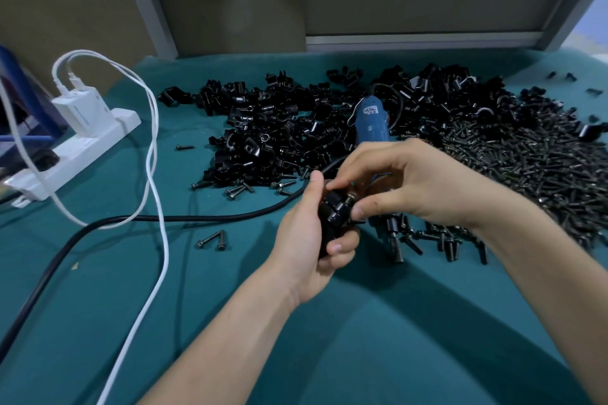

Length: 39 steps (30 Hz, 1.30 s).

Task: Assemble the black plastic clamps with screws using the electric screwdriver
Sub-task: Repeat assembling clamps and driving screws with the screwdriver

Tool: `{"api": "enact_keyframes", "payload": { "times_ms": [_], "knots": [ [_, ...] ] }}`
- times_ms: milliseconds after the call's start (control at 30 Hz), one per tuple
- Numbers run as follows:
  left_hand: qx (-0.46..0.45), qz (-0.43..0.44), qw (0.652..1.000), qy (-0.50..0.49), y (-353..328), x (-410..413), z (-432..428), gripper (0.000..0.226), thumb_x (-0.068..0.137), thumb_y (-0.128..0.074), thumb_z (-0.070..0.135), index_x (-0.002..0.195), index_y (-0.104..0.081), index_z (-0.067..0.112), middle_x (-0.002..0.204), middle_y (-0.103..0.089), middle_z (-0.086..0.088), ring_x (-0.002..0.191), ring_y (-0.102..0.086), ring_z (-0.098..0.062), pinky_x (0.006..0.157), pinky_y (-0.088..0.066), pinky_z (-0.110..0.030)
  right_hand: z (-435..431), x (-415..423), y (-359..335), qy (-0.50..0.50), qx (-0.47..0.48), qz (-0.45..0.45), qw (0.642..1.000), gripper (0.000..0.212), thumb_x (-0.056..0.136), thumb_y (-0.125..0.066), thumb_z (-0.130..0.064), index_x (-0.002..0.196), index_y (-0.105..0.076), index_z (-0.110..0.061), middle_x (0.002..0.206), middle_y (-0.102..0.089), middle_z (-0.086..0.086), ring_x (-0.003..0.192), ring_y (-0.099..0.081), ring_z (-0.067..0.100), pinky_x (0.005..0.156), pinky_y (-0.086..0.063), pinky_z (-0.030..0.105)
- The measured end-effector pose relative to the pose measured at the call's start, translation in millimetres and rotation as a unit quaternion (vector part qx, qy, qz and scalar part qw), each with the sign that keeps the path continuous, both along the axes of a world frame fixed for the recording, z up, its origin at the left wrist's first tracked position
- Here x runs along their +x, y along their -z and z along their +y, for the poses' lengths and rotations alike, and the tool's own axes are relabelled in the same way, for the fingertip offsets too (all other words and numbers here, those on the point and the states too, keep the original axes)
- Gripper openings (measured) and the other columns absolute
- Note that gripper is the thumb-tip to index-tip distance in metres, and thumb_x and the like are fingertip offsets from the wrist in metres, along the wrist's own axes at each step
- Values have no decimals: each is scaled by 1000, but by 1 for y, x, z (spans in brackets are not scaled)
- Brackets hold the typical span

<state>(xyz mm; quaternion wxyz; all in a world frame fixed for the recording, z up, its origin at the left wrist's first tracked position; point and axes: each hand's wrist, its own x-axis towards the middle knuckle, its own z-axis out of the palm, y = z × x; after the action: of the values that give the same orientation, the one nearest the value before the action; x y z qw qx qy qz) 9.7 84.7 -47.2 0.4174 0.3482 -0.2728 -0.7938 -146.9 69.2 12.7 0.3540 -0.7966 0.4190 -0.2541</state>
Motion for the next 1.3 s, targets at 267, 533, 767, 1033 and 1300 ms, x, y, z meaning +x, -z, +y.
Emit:
{"api": "enact_keyframes", "payload": {
  "times_ms": [267, 533, 767, 1033, 1300],
  "knots": [
    [33, -44, 998, 8, 1, -3, -3, 43, 96, -40, 57, 85, -51, 17, 52, -49, 1, 30, -24, -3, 30, -17, -7, 2, 1, -3, -22, -19, 42, 999, 32, 71, -82, -5, 101, -76, -14, 101, -68, -4, 95, -64, 14, 87, -48, 24],
    [4, 9, 1000, -16, 6, 4, -11, 44, 96, -41, 54, 79, -58, 18, 58, -48, 0, 31, -25, -3, 28, -16, -10, -1, 3, 5, -45, 45, 1, 998, 40, 82, -74, -7, 116, -71, -27, 114, -62, -10, 93, -63, 18, 87, -52, 28],
    [-98, 21, 990, -96, 9, 11, -15, 24, 78, -56, 42, 76, -52, 18, 71, -60, 0, 35, -28, -5, 31, -18, -11, -53, -18, 36, 392, 34, 124, 911, 68, 70, -72, -64, 108, -44, -16, 87, -52, -6, 73, -51, 8, 53, -36, 23],
    [-89, -2, 990, -107, 9, 11, -16, 29, 97, -42, 26, 70, -52, 20, 70, -60, 0, 36, -27, -6, 31, -19, -12, -75, -21, 48, 401, 230, -81, 883, 43, 71, -82, -27, 98, -55, -8, 86, -58, 6, 67, -57, 18, 51, -42, 25],
    [-85, 9, 992, -93, 6, 14, -15, 21, 95, -41, 26, 77, -48, 19, 69, -57, 2, 35, -24, -5, 32, -15, -12, -55, -22, -4, 131, 258, -727, 623, 57, 85, -67, -38, 126, -46, -4, 119, -57, 26, 95, -68, 38, 63, -60, 43]
  ]
}}
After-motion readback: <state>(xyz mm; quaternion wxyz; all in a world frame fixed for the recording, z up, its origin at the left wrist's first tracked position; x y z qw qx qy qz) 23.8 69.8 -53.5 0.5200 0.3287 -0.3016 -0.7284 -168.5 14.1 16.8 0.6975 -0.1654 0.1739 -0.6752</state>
